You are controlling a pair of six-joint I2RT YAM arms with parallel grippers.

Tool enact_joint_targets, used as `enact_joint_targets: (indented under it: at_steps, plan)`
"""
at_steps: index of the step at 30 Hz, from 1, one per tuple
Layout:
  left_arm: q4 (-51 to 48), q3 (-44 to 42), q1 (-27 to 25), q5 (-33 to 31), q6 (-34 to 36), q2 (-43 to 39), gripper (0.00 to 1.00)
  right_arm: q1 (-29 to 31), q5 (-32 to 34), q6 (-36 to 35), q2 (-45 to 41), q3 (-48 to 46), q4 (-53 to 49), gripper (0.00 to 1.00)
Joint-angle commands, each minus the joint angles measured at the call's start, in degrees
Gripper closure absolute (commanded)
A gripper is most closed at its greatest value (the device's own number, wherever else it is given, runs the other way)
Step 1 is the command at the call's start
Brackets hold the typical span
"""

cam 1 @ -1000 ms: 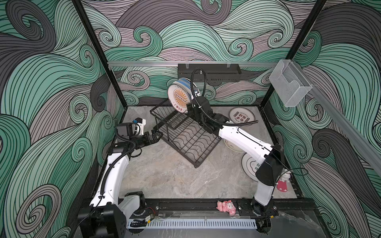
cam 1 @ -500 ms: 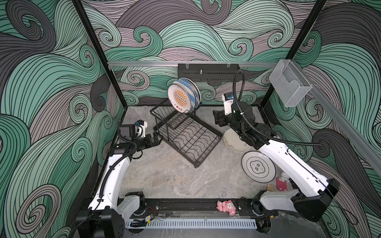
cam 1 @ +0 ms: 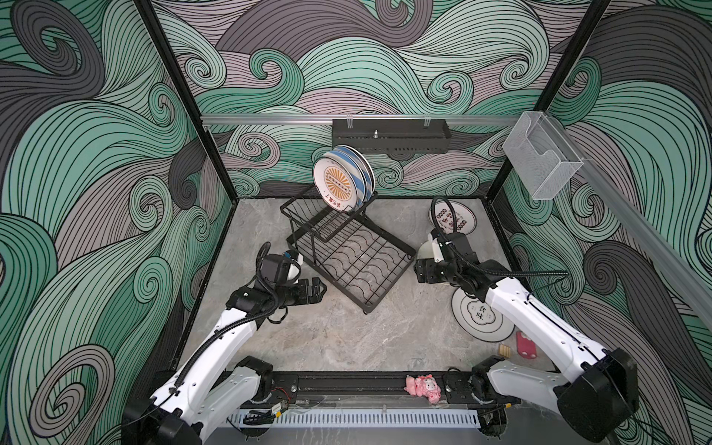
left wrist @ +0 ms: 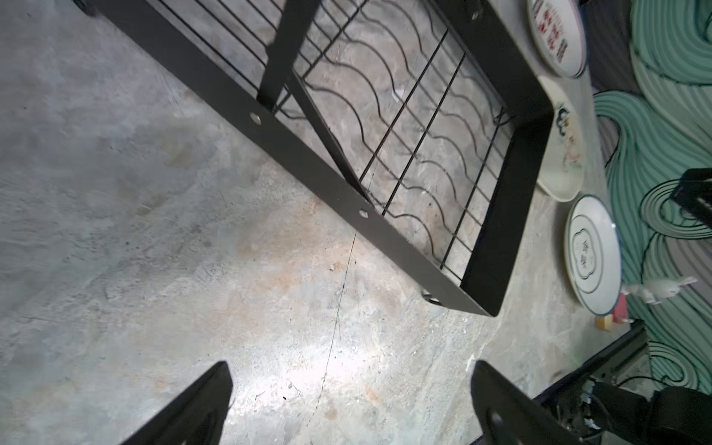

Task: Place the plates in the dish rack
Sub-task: 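Open and withdraw the right gripper while the left gripper moves beside the rack, then move the right gripper onto the green-rimmed white plate and drag it toward the rack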

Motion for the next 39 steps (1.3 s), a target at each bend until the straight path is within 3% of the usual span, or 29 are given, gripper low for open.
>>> enact_joint_targets:
  at_steps: [1, 8, 17, 29, 39]
  plan:
    - [4.6, -0.3, -3.8, -6.2, -7.3, 3.0, 0.01, -2.3, -0.7, 1.6, -0.8, -0.8, 1.2, 0.12]
    - [10.9, -1.2, -8.3, -9.0, -10.0, 7.6, 0.01, -7.4, -1.5, 2.0, -0.4, -4.9, -0.1, 0.1]
    - [13.0, -1.8, -11.1, -6.8, -9.0, 9.4, 0.01, -14.4, 0.0, 6.4, 0.1, -9.4, -4.2, 0.08]
    - [14.2, -2.3, -11.2, -1.5, -6.3, 10.2, 0.01, -15.1, -6.1, 12.5, 1.0, -16.2, -0.7, 0.07]
    - [15.9, -3.2, -11.2, -1.6, -6.7, 8.5, 0.01, -15.0, -8.4, 16.1, 1.5, -19.9, 2.5, 0.07]
